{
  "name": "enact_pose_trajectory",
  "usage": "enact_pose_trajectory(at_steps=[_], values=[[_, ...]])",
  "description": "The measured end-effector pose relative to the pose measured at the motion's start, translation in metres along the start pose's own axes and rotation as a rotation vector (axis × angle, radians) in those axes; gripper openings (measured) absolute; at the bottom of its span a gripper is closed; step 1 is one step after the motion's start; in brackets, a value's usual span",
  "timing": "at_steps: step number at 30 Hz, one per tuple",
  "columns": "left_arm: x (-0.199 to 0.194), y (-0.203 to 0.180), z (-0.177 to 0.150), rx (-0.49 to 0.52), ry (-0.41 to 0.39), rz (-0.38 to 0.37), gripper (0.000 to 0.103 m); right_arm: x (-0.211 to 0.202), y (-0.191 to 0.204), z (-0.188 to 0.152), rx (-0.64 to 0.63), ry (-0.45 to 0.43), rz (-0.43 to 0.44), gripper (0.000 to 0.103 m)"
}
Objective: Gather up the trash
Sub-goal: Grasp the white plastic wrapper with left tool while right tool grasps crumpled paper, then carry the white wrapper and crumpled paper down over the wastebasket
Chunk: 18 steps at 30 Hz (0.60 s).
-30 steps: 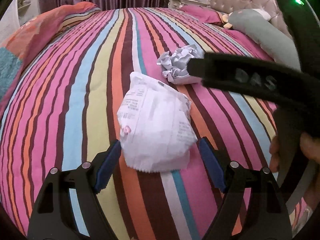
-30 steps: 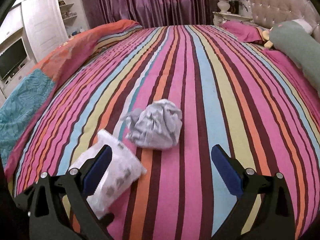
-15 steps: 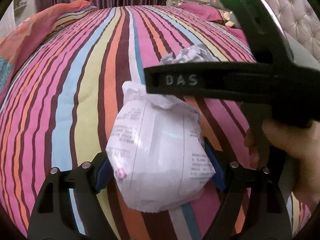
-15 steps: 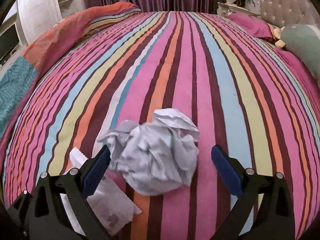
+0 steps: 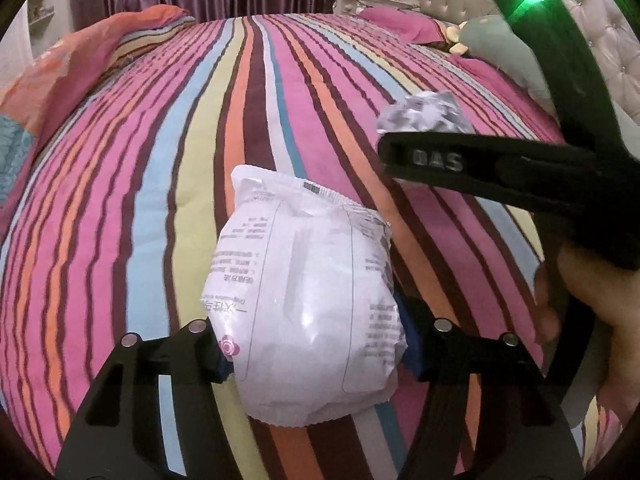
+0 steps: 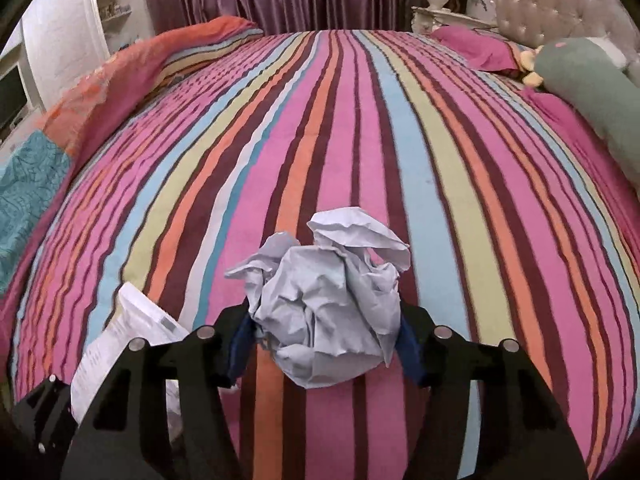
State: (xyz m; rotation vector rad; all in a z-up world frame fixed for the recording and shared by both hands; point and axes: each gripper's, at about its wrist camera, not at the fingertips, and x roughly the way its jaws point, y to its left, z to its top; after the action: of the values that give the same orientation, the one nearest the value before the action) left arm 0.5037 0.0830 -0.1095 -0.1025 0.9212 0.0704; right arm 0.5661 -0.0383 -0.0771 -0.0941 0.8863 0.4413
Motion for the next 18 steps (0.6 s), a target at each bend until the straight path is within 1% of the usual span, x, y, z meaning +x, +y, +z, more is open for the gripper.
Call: enact_pose_trajectory(at_steps=[8, 15, 18], values=[[-0.063, -0.001, -0.01, -0.005, -0.05, 0.022, 0.06, -0.058, -0.017, -0.018, 0.072, -0.017, 0.01, 0.056], [-0.118, 0.004, -0.031, -0.023, -0.08, 0.045, 0.06, -0.12, -0.02, -0.052, 0.103, -0.052, 0.021, 0.056], [-0.142, 0.007, -0.046, -0.027, -0.088, 0.062, 0.06, -0.143, -0.02, -0.07, 0.115, -0.063, 0.032, 0.056]])
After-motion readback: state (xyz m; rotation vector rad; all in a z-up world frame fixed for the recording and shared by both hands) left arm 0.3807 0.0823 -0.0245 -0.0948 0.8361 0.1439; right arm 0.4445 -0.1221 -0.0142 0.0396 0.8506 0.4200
